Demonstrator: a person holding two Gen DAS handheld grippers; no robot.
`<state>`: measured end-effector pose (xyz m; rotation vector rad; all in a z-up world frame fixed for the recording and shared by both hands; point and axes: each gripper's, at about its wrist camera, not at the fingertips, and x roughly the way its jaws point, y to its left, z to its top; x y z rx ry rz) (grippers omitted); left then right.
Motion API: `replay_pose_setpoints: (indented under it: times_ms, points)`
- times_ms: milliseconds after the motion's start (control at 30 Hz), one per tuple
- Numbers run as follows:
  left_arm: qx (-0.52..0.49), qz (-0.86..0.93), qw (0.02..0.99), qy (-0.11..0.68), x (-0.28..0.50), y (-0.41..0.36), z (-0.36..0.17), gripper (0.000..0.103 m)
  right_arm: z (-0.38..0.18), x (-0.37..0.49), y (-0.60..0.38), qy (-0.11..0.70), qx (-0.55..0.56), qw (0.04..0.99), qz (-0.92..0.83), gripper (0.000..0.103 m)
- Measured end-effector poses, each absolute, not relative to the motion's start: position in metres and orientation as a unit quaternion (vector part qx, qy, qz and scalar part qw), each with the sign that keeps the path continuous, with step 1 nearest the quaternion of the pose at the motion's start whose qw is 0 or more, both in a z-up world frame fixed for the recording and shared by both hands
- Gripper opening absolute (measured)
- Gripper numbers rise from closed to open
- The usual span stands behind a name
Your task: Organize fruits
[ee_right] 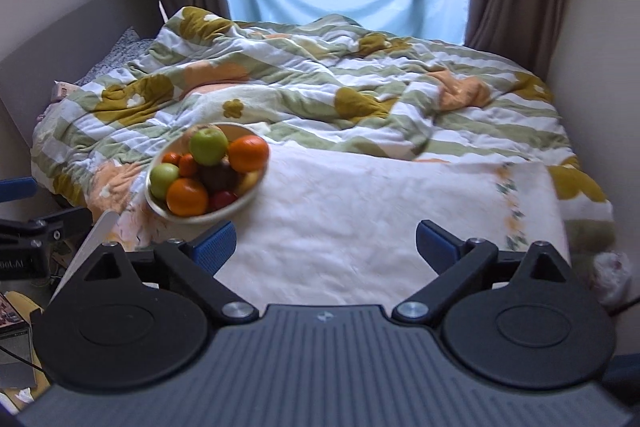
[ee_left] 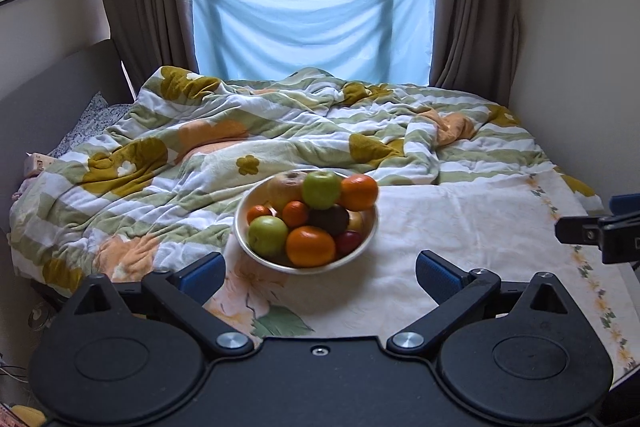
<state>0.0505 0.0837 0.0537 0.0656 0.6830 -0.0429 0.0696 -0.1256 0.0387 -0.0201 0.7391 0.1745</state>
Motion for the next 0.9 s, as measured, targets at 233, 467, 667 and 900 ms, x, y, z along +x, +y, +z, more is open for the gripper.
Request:
replay_pose_setpoints:
  times_ms: [233,467,667,900]
  points:
    - [0.033,-0.028,0.939,0.342,0.020,0.054,0.048,0.103,0.037,0.018,-0.166,0.378,-0.004,0.925,0.032,0.103]
    - [0.037,-0.029,0.937,0.347,0.006,0.034,0.043,0.103,0.027,-0.012,-0.187,0.386,0.008,0.923,0.011,0.103]
    - [0.046,-0.027,0.938,0.342,0.002,0.026,0.045,0.103,0.027,-0.018,-0.192,0.385,0.015,0.923,0.008,0.103]
    - [0.052,-0.028,0.938,0.342,0.001,0.024,0.046,0.103,0.027,-0.019,-0.194,0.385,0.017,0.923,0.007,0.103]
